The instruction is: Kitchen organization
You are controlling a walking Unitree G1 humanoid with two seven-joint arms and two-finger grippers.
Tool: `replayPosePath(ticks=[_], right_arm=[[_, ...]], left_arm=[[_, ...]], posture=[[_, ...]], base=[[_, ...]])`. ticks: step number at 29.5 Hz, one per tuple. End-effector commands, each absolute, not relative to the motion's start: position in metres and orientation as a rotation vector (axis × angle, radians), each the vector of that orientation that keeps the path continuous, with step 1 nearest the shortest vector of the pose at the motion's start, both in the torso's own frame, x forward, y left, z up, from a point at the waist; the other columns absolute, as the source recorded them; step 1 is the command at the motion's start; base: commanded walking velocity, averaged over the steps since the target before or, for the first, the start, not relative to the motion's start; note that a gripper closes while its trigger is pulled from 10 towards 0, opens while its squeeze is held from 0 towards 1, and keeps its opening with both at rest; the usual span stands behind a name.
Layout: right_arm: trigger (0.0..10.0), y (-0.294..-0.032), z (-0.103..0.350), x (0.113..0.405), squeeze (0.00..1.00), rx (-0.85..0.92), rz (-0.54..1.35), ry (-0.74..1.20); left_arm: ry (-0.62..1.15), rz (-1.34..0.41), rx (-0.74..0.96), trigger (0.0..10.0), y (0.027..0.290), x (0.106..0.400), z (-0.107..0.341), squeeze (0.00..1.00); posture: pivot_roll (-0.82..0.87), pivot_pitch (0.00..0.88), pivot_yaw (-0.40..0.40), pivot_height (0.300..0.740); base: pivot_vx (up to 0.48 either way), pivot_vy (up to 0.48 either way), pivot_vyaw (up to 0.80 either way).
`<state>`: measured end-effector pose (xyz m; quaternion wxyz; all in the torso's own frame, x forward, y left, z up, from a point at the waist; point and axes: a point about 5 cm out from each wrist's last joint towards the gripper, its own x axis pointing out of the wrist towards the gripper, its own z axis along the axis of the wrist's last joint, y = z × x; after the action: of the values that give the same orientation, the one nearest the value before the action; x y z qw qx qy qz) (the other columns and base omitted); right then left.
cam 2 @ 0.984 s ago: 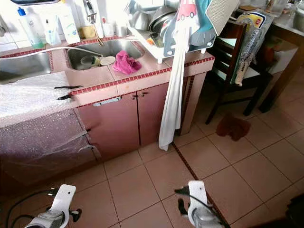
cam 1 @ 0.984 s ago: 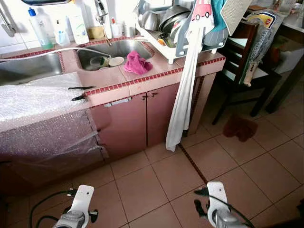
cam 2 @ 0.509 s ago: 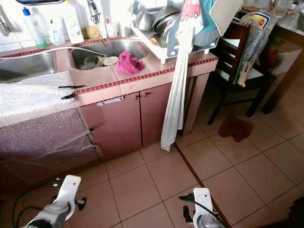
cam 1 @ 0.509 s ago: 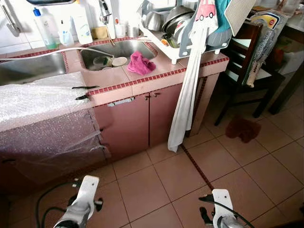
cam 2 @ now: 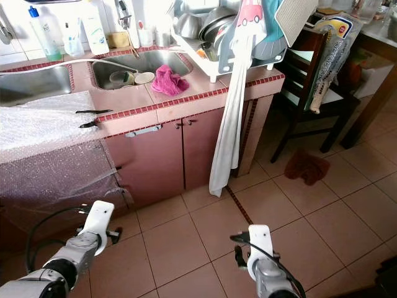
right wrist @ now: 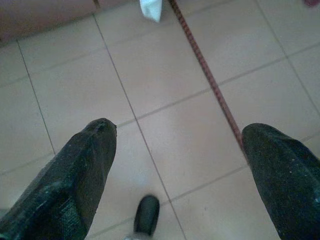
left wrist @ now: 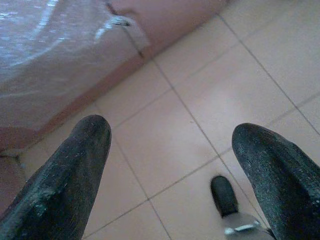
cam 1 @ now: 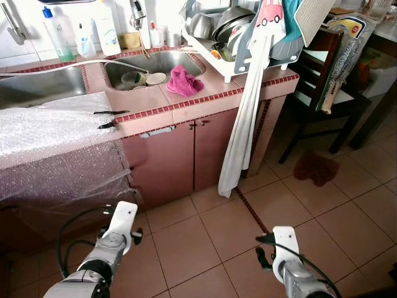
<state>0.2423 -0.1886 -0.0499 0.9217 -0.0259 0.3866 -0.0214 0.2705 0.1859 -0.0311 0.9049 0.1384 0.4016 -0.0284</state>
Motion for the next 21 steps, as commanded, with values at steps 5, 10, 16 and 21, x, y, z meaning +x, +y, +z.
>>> replayPosePath(ticks=[5,10,16,21], right_arm=[[10.0,-0.18,-0.051,0.243,0.0,-0.115,0.024,0.805],[10.0,-0.184,-0.06,0.229,0.0,-0.113,0.006,0.859],[10.0,-0.19,-0.071,0.209,0.0,-0.112,-0.004,0.917],[10.0,-0.193,-0.076,0.199,0.0,-0.08,-0.032,0.957]], left_arm=[[0.965,-0.147,0.341,10.0,0.179,0.25,-0.048,0.0],[1.017,-0.104,0.39,10.0,0.202,0.235,-0.055,0.0],[1.005,0.008,0.254,10.0,0.205,0.23,-0.057,0.0],[1.0,0.005,0.275,10.0,0.208,0.232,-0.056,0.0]], posture=[[0.05,0.0,-0.059,0.74],[0.04,0.0,-0.036,0.74],[0.04,0.0,-0.029,0.74],[0.03,0.0,-0.015,0.74]], base=[[0.0,0.0,0.0],[0.0,0.0,0.0],[0.0,0.0,0.0],[0.0,0.0,0.0]])
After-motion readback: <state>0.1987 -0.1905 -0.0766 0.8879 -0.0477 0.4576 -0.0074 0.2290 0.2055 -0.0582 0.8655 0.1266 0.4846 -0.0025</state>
